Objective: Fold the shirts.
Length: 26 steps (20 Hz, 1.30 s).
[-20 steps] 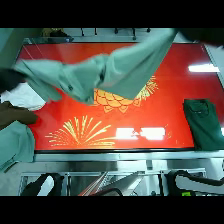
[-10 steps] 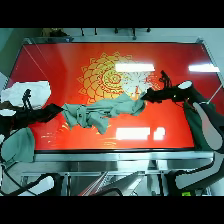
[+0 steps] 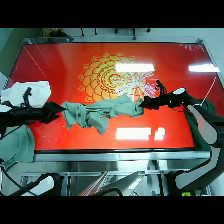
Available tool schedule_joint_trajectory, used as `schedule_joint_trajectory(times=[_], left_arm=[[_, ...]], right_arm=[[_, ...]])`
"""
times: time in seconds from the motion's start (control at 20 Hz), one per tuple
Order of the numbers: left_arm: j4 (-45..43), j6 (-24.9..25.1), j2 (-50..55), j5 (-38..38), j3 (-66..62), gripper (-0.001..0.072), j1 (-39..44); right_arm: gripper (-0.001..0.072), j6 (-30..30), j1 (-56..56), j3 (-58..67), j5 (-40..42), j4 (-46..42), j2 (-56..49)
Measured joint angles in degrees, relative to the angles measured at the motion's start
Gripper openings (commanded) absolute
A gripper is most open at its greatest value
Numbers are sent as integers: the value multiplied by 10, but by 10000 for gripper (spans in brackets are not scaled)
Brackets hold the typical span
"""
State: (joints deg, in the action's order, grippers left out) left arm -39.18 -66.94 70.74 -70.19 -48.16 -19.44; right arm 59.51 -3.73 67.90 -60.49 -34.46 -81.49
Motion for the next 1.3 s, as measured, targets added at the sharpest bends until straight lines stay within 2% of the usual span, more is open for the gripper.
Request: schedule_joint_trajectory(times=[0.3,0.45,0.5,0.55,0.6,0.65,0.7,0.85,1.05,1.15,1.3], left_arm=[[-2,-33,-31,170,120,702,194],[-3,-45,5,210,125,701,242],[-4,-47,19,211,119,668,250],[-4,-52,32,212,110,534,255],[-10,-58,45,214,98,434,259],[-26,-68,56,214,84,242,262],[-46,-82,63,213,70,21,264],[-117,-121,74,188,21,16,268],[-158,-141,44,149,-86,16,261],[-168,-146,6,126,-186,16,240],[-172,-150,-57,106,-391,17,183]], right_arm=[[19,-2,2,0,-25,5,0],[19,-5,2,0,-38,6,1],[19,-6,2,0,-43,6,1],[19,-7,2,0,-49,6,1],[19,-9,2,0,-54,6,1],[19,-9,2,0,-58,6,1],[19,-11,2,0,-62,6,1],[19,-12,2,0,-70,6,1],[19,-22,-12,35,-82,36,22],[19,-40,-38,88,-96,114,53],[19,-77,-99,205,-104,277,119]])
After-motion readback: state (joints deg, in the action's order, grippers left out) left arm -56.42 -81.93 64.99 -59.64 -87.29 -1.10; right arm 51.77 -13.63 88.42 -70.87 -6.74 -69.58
